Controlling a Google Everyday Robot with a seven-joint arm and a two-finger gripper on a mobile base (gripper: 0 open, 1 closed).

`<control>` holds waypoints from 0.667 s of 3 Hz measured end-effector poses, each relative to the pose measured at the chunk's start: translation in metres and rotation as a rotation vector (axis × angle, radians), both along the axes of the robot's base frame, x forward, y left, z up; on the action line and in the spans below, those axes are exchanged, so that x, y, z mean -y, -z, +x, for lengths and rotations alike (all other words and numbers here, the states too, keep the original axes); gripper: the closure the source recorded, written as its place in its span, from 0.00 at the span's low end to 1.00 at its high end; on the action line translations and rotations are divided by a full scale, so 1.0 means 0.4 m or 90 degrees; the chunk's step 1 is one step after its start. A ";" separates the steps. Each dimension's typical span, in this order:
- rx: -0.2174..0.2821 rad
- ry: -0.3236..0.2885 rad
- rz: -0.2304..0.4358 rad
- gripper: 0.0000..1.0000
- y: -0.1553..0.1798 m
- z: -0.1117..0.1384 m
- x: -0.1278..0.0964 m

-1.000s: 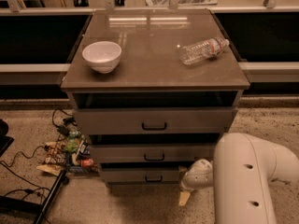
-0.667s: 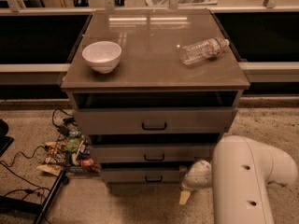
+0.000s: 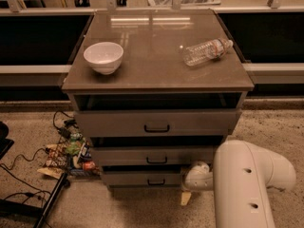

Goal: Open bottom drawer

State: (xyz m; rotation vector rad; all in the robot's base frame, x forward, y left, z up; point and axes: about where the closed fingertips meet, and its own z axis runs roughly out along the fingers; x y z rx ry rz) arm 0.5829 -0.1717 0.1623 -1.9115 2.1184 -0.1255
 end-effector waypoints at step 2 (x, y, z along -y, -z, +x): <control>0.000 0.008 -0.035 0.39 -0.037 -0.028 0.004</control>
Offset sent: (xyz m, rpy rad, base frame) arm -0.0290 -0.0091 0.0471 -0.1095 -0.0459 -0.0161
